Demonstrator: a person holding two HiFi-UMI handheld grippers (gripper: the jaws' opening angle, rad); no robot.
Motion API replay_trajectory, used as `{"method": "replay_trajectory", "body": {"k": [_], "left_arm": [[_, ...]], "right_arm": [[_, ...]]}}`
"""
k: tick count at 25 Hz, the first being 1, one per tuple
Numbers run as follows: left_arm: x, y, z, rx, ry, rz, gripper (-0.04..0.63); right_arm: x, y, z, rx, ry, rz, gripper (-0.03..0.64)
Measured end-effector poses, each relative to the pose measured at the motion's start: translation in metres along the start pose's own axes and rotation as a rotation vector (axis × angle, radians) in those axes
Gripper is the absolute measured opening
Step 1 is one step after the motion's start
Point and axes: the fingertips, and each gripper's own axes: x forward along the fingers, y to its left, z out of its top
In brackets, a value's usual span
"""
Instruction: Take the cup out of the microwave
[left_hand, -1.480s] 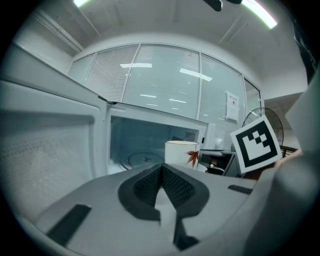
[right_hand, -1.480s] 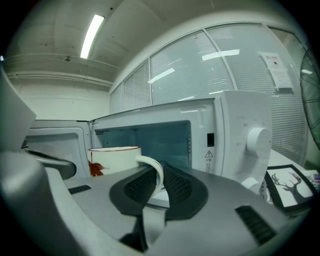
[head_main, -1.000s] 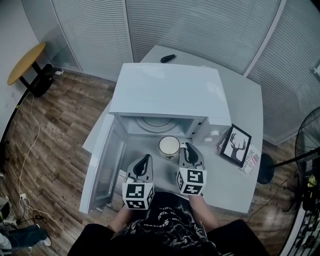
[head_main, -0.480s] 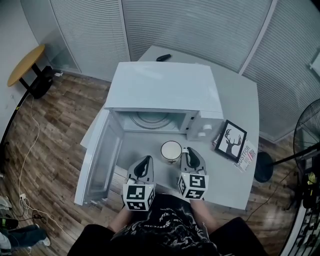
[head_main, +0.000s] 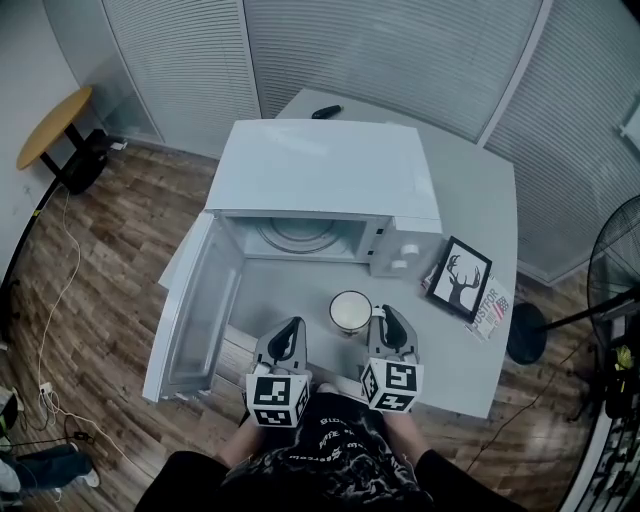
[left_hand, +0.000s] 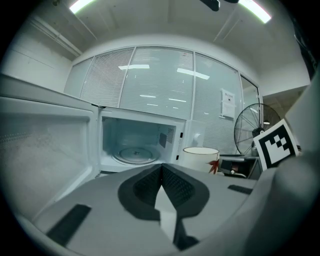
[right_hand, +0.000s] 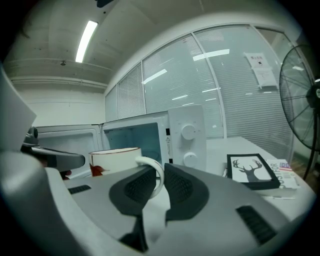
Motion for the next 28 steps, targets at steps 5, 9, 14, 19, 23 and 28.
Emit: {"method": "replay_trajectory", "body": {"k": [5, 9, 14, 19, 23, 28], "left_arm": [[-0.007, 0.0, -0.002, -0.002, 0.0, 0.016, 0.006], [-0.012, 0.0, -0.004, -0.011, -0.001, 0.025, 0.006], [-0.018, -0.006, -0.005, -0.011, -0.012, 0.031, 0.006], [-0.022, -0.007, -0.007, -0.013, -0.023, 0.044, 0.006], [-0.026, -0.009, -0.006, -0.005, -0.032, 0.05, 0.006], [-0.028, -0.01, -0.009, -0.001, -0.036, 0.053, 0.006]], "right_arm": [[-0.013, -0.001, -0.003, -0.008, -0.002, 0.004, 0.048], [-0.022, 0.001, -0.006, -0.011, 0.001, 0.014, 0.048], [-0.031, 0.004, -0.006, -0.021, -0.006, 0.03, 0.048], [-0.041, 0.006, -0.006, -0.037, -0.008, 0.04, 0.048], [-0.046, 0.006, -0.008, -0.036, -0.007, 0.045, 0.048], [-0.048, 0.008, -0.009, -0.033, -0.007, 0.058, 0.048]]}}
